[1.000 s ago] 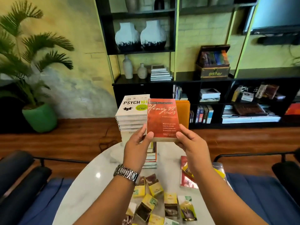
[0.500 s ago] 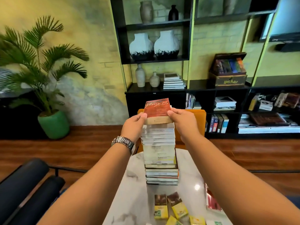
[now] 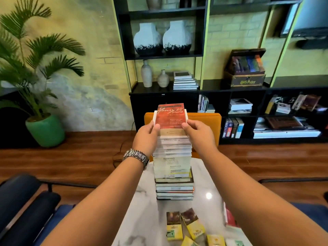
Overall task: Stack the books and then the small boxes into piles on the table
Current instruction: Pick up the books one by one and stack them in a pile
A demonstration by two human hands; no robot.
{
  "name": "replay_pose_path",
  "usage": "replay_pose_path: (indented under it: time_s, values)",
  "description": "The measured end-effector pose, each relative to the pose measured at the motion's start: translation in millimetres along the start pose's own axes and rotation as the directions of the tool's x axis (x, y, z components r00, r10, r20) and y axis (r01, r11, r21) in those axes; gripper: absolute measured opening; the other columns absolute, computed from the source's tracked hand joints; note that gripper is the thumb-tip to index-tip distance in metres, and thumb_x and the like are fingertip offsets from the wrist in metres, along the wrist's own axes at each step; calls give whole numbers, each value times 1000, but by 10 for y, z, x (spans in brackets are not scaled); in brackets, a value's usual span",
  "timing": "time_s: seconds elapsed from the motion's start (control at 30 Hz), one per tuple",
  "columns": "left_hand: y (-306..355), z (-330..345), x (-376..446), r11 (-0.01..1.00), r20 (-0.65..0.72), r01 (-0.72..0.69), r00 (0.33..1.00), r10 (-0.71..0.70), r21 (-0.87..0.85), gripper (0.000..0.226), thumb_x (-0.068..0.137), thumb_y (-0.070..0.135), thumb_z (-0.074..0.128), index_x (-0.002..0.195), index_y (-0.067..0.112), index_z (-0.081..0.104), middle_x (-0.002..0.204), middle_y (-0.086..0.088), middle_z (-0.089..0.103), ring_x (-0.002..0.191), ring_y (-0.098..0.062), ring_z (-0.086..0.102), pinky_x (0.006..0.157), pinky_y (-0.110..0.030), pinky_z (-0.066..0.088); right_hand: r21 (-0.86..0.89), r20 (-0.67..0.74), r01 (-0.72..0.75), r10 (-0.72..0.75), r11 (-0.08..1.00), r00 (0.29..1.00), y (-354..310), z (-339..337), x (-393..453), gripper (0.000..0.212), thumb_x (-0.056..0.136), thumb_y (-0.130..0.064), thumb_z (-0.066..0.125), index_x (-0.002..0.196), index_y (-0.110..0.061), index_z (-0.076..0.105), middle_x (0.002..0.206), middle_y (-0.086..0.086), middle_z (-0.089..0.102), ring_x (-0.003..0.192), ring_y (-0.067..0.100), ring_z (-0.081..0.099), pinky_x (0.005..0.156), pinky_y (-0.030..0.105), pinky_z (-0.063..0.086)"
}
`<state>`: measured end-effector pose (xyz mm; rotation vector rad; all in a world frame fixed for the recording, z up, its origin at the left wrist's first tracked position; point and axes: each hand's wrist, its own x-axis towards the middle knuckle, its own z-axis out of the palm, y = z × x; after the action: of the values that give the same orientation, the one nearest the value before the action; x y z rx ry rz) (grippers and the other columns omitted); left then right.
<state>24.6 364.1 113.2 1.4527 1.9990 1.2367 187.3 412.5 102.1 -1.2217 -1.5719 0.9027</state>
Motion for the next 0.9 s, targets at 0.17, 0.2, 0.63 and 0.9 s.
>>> replay_pose_path:
  time_s: [0.17, 0.2, 0.63, 0.9]
  values:
    - [25, 118, -281, 956, -147, -190, 963, 226, 225, 54, 93, 42, 49, 143, 28, 38, 149, 3, 34, 140, -21, 27, 114, -44, 27, 134, -12, -28, 30, 991, 999, 103, -127, -267, 29, 97, -32, 53, 127, -28, 55, 103, -26, 56, 91, -9, 54, 73, 10, 40]
    - [62, 188, -401, 937, -141, -245, 948, 285, 248, 55, 92, 43, 48, 143, 28, 39, 150, 6, 33, 141, -20, 24, 114, -44, 24, 148, -11, -43, 45, 988, 999, 178, -186, -340, 31, 98, -31, 52, 128, -25, 55, 105, -23, 57, 94, -7, 54, 73, 9, 39]
    - [-238, 1661, -1524, 957, 371, -253, 910, 184, 145, 47, 93, 36, 54, 138, 26, 46, 146, 8, 34, 137, -9, 31, 110, -17, 20, -251, 4, -374, 387, 893, 922, 1962, -1292, -1172, 30, 95, -28, 55, 121, -18, 66, 126, -2, 64, 108, 16, 59, 84, 23, 45]
    - [-440, 2370, -1994, 969, 681, 78, 698, -220, 233, 58, 92, 40, 52, 144, 21, 34, 146, -2, 40, 125, -16, 50, 105, -30, 41, -709, -19, -410, 566, 573, 824, 2880, -2015, -1403, 51, 88, -35, 55, 137, -23, 48, 141, 6, 48, 120, 29, 52, 94, 41, 47]
